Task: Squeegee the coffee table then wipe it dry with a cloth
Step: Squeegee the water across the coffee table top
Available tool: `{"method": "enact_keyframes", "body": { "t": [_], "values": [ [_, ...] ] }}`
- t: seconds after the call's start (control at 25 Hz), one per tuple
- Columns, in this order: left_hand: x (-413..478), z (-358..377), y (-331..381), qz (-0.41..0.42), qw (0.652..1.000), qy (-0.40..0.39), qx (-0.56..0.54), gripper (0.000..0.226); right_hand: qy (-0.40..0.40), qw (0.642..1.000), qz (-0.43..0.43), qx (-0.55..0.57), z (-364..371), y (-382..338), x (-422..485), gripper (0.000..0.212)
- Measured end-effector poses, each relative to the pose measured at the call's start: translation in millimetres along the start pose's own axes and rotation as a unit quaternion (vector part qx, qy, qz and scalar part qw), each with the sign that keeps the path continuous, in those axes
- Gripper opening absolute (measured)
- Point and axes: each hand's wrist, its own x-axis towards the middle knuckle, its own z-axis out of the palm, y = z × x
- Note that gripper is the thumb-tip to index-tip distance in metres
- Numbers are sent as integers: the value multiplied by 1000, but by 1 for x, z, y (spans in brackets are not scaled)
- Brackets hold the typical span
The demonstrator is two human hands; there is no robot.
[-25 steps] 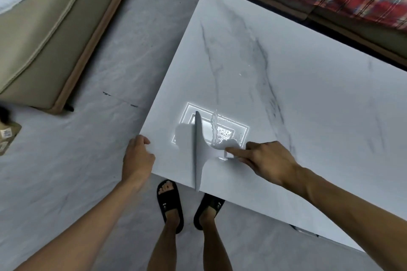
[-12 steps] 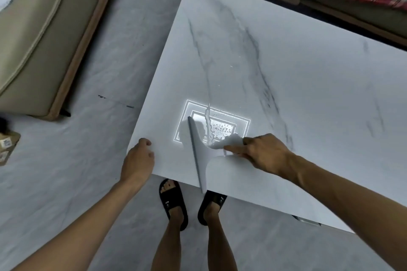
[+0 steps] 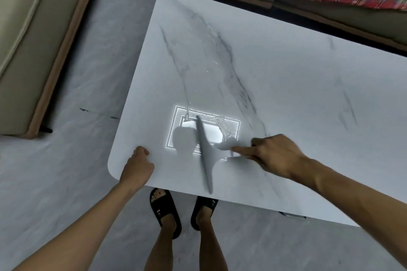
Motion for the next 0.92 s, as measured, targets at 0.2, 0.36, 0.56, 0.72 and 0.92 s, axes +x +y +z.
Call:
{"method": "enact_keyframes", "body": {
  "t": [0.2,0.36,0.56,0.72,0.92],
  "values": [
    [-5,-29,-15,-38,982,159,-94,25,-68,986,-123,93,7,-107,112,42],
    [3,-44,-25,-58,981,148,-110,20,-61,988,-127,58,5,-135,162,43],
    [15,-35,-21,-38,994,70,-74,34,-36,995,-34,83,1,-74,141,40],
    [21,-26,-3,-6,999,21,-41,36,-39,989,100,97,5,-9,79,41],
    [23,-33,24,46,998,-12,-49,29,-46,974,211,69,-4,26,11,39]
  ]
}}
